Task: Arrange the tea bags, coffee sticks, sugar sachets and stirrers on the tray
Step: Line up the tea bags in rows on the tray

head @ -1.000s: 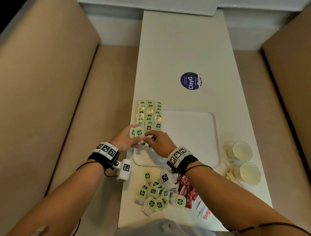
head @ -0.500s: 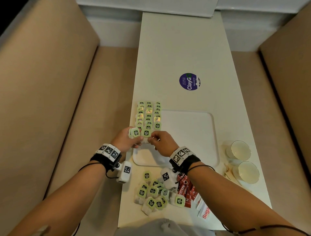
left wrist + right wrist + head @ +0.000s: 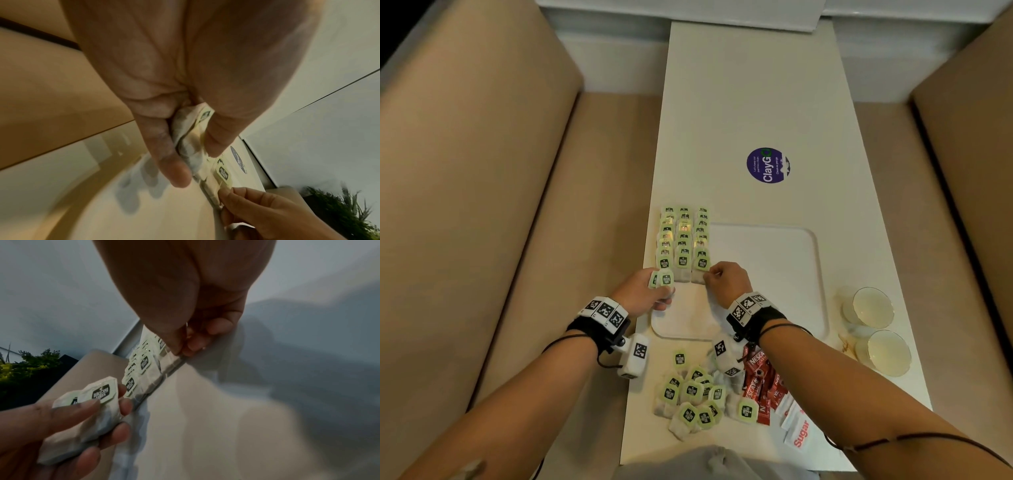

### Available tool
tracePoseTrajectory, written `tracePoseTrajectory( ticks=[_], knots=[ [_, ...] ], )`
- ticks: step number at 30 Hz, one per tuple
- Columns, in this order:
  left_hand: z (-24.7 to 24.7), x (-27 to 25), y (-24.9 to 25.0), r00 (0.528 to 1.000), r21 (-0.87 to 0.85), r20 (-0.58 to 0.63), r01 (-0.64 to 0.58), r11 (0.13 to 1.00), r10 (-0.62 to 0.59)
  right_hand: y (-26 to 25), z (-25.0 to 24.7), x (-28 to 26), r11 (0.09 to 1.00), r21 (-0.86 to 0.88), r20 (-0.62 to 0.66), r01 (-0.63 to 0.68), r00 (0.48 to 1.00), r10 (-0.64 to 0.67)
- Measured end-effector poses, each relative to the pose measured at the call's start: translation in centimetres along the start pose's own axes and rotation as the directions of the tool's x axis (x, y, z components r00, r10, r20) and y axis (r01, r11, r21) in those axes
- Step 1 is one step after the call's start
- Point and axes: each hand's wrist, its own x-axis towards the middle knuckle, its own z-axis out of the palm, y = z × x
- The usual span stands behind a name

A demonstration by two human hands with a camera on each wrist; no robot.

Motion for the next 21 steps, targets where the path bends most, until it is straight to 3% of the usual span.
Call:
tracePoseTrajectory(
  ticks=[11, 21],
  knots=[
    [0.1, 0.3, -0.5, 1.0, 0.051, 0.009, 0.004, 0.999, -0.005, -1.1, -0.2, -0.4, 0.997, 0.036, -0.018, -0.069, 0.997, 0.07],
    [2.3, 0.8, 0.9, 1.0, 0.099, 0.009, -0.024, 0.995, 0.023, -1.2, 0.0, -0.1, 0.998, -0.058, -0.012, -0.023, 1.0, 0.023]
  ],
)
